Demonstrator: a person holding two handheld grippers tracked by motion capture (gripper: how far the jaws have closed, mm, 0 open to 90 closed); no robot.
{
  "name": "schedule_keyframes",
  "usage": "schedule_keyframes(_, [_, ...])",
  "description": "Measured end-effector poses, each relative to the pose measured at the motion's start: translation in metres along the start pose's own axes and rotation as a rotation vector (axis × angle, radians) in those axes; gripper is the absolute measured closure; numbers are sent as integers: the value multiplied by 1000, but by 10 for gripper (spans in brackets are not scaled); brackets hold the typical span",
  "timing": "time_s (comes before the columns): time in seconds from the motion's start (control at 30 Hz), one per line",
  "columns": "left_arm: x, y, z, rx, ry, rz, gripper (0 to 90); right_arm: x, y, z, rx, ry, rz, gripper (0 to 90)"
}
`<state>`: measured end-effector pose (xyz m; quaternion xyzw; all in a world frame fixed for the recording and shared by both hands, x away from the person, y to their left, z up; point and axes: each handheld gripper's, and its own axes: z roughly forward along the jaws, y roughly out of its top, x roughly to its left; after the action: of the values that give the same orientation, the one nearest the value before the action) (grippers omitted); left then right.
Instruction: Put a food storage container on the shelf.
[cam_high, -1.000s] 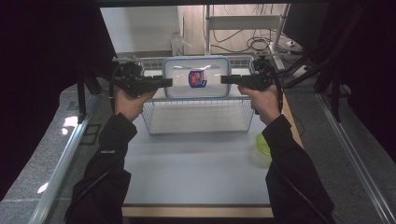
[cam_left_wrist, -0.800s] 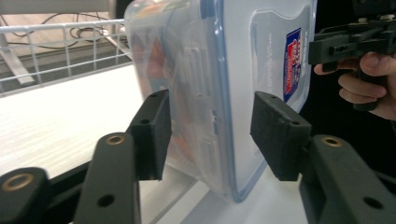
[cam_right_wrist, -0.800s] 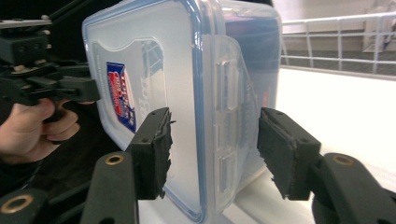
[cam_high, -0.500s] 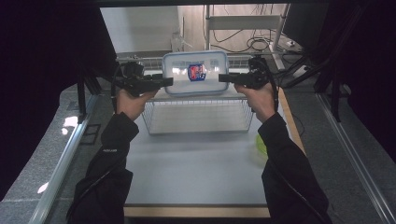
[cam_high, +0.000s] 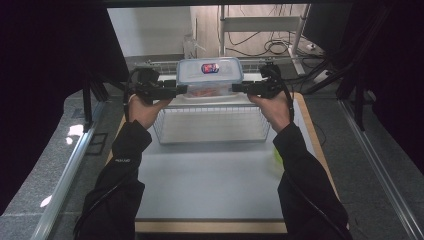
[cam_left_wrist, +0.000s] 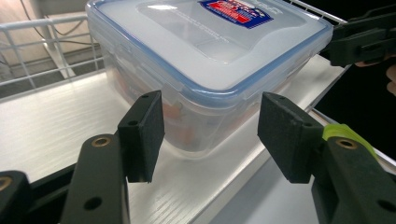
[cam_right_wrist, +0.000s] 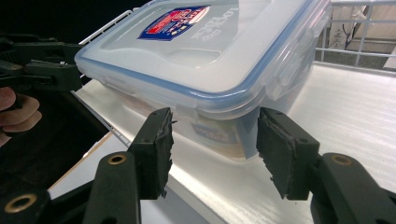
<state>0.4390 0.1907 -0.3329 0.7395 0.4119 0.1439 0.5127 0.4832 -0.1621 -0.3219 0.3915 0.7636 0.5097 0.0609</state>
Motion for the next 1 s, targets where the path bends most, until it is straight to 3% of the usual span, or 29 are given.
schedule_keyframes(0.13, [-5,-3,-8,-21,5,20,446,1,-1,-6,-17,-1,-2,472])
schedule_keyframes(0.17, [-8,-7,-12,-32,-15,40,463,2,-4,-11,-30,1,-5,520])
schedule_keyframes(0.27, [-11,-12,-12,-29,-20,51,553,5,-10,-14,-30,8,-37,654])
schedule_keyframes(0.33, [-14,-16,-10,-21,-19,70,616,6,-11,-13,-20,3,-60,689])
schedule_keyframes(0.37, [-16,-19,-5,-3,-4,79,679,10,-14,-10,-3,-15,-102,782])
schedule_keyframes(0.5, [-17,-20,4,6,20,89,775,14,-14,-4,9,-26,-139,876])
schedule_keyframes(0.8, [-12,-18,11,-2,28,56,802,14,-11,6,12,-77,-175,896])
schedule_keyframes(1.0, [-7,-18,13,-7,18,34,802,14,-10,10,13,-79,-174,897])
